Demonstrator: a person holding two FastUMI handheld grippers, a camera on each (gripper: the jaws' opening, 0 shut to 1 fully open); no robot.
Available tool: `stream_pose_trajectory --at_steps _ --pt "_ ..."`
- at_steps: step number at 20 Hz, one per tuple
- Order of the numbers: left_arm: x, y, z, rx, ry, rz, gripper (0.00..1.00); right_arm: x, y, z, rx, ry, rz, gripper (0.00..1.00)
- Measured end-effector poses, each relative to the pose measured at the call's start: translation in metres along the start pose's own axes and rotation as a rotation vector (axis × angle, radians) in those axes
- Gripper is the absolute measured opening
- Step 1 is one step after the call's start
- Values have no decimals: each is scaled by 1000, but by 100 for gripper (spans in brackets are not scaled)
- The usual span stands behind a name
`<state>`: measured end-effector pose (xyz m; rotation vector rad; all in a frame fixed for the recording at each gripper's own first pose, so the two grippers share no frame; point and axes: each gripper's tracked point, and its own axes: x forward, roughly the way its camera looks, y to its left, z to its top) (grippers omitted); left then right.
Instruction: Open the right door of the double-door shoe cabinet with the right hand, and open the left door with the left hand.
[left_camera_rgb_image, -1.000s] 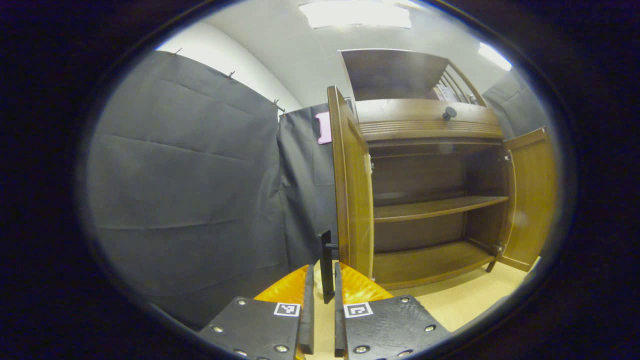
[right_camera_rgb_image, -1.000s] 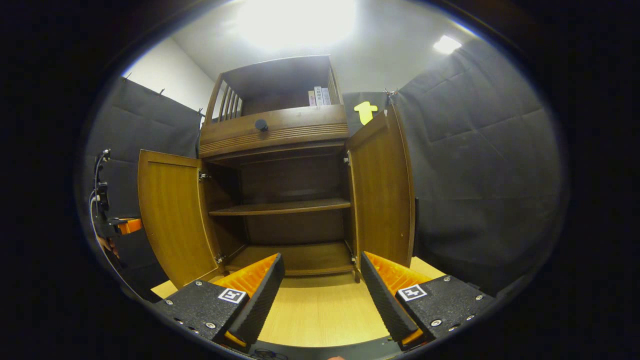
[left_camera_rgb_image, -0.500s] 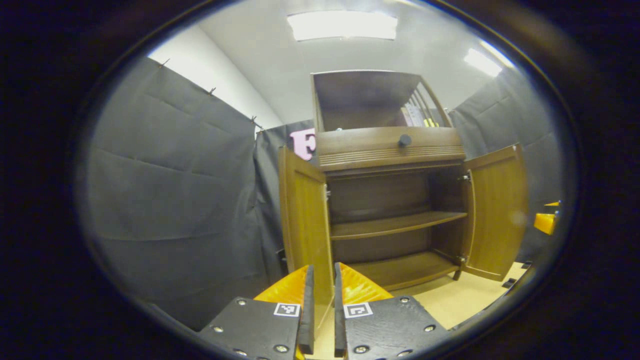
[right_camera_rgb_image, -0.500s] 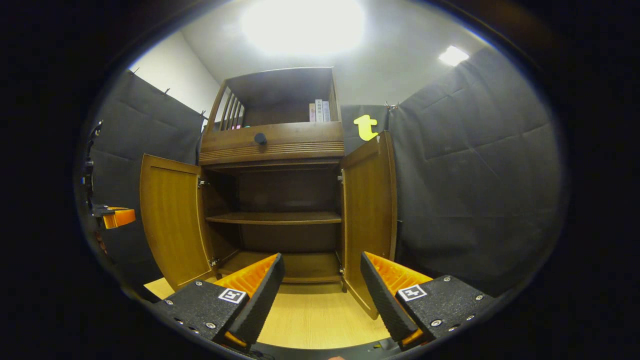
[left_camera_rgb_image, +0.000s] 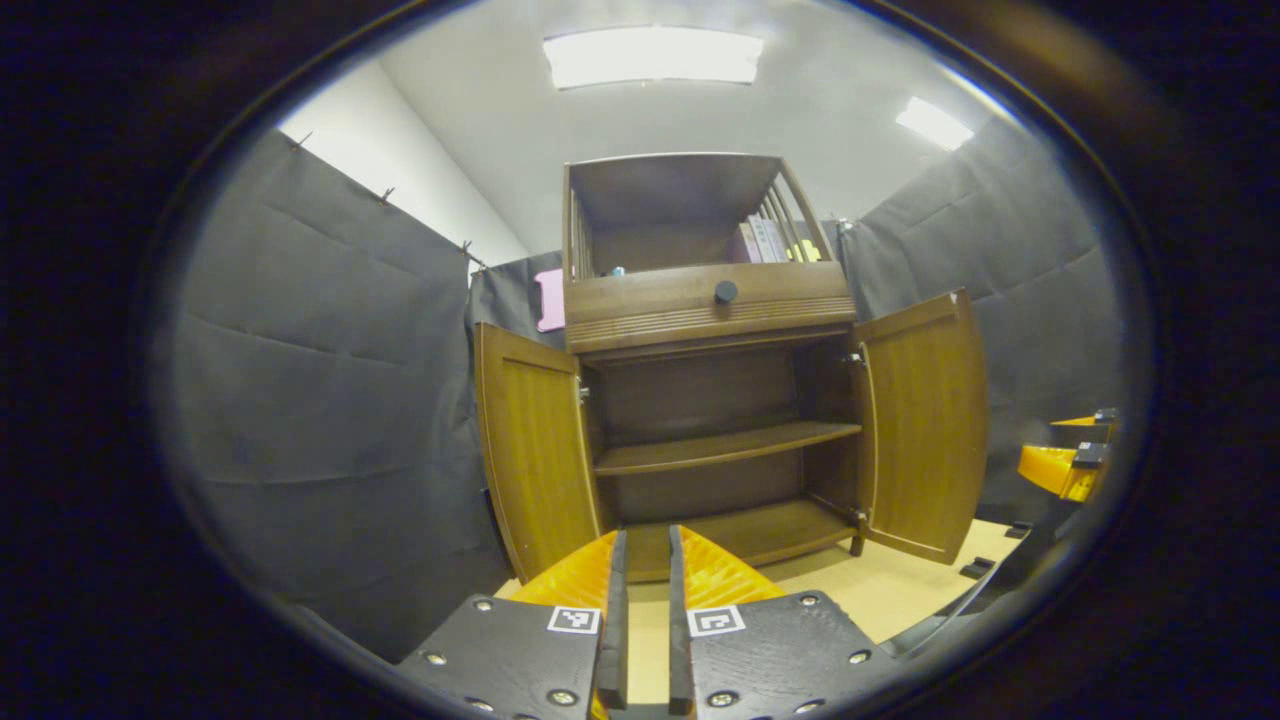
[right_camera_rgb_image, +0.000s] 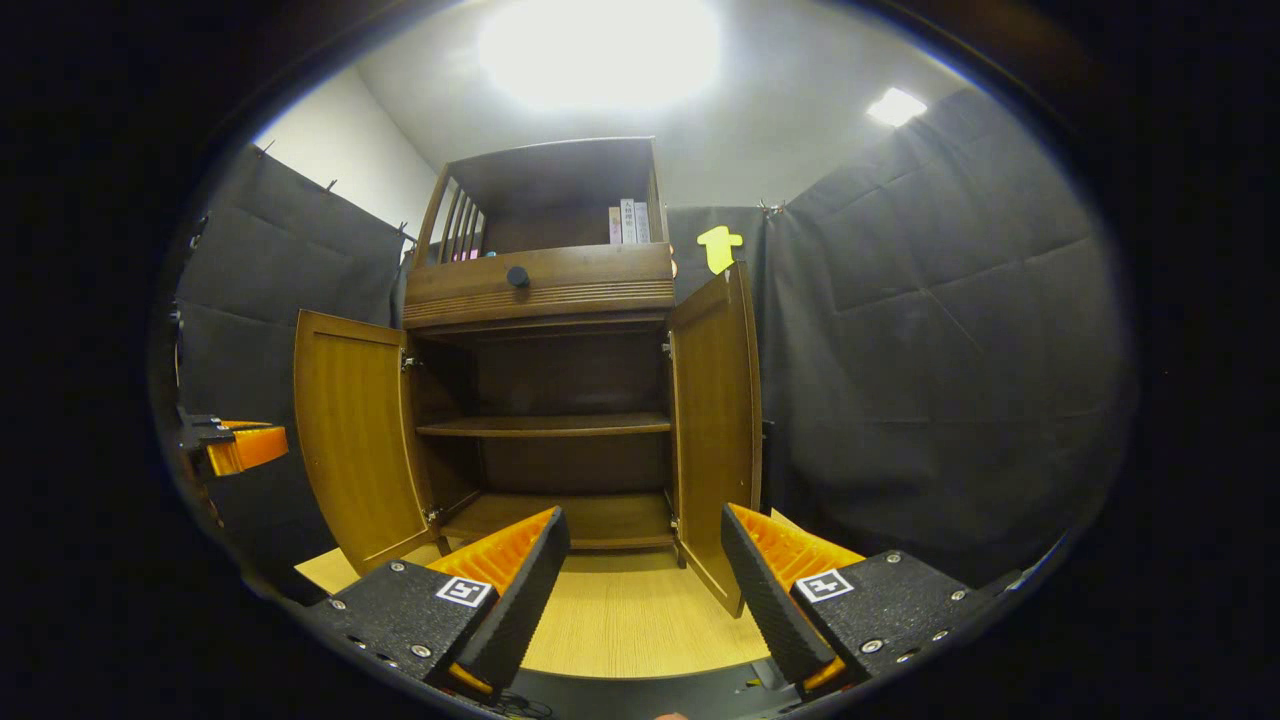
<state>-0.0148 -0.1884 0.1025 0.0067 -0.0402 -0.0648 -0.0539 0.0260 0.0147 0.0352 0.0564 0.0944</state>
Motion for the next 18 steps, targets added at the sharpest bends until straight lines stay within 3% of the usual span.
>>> stream_pose_trajectory --at_steps 12,18 --pt "-24 7 -10 -13 42 29 95 -17 -9 4 6 -2 0 92" --pt "-24 12 -8 2 43 51 95 -15 -8 2 0 12 5 94"
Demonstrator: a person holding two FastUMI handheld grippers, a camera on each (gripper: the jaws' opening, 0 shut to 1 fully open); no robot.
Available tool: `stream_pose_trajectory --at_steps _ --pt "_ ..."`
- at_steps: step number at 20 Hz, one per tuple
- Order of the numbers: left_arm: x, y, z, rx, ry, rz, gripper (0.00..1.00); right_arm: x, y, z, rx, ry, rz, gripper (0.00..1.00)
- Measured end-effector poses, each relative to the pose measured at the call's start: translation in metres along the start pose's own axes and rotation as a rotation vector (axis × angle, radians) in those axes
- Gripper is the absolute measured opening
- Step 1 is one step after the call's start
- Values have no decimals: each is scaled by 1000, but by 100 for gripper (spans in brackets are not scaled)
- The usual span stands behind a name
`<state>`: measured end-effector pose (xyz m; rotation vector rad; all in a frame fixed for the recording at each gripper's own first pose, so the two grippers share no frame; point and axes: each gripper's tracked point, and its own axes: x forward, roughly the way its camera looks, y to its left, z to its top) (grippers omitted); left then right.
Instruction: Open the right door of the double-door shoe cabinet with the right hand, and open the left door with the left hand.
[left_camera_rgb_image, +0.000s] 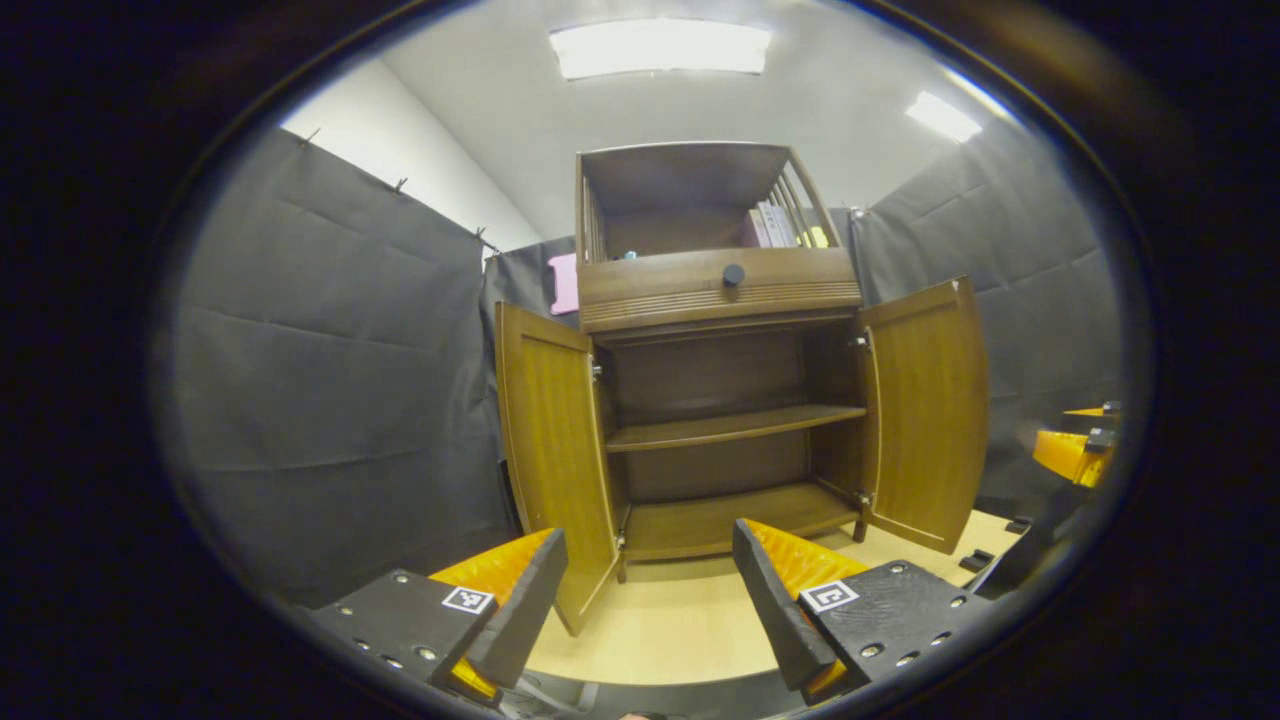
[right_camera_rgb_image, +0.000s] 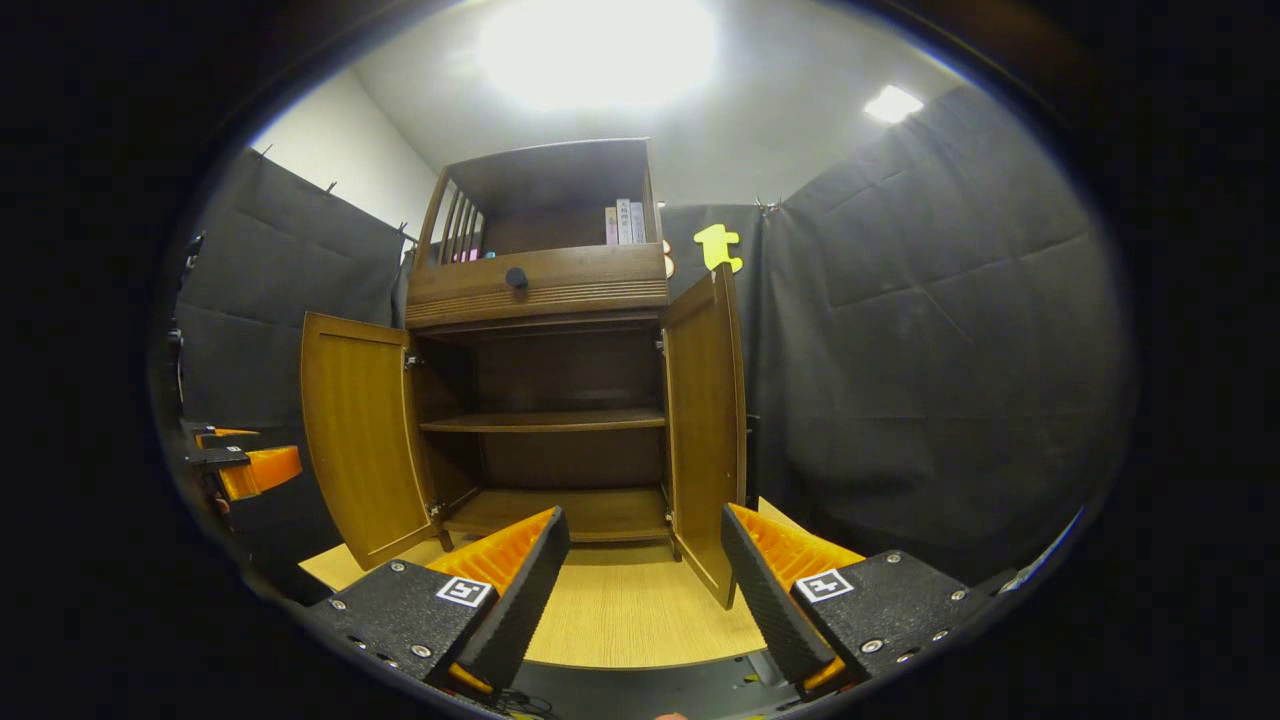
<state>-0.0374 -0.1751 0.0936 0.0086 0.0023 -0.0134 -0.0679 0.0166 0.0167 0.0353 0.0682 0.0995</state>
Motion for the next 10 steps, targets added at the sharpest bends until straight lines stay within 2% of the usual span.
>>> stream_pose_trajectory --at_steps 1,2,8,9,10 --pt "-1 1 -1 0 2 0 95 0 0 1 0 -1 1 92" --pt "0 1 0 1 2 3 95 0 1 2 1 -5 2 94" --pt "2 3 2 9 -2 15 95 6 3 1 -2 -7 9 92" --pt "2 3 0 7 1 16 89 7 3 1 -3 -7 10 92" --pt "3 2 0 4 2 15 89 7 3 1 -5 -8 10 94"
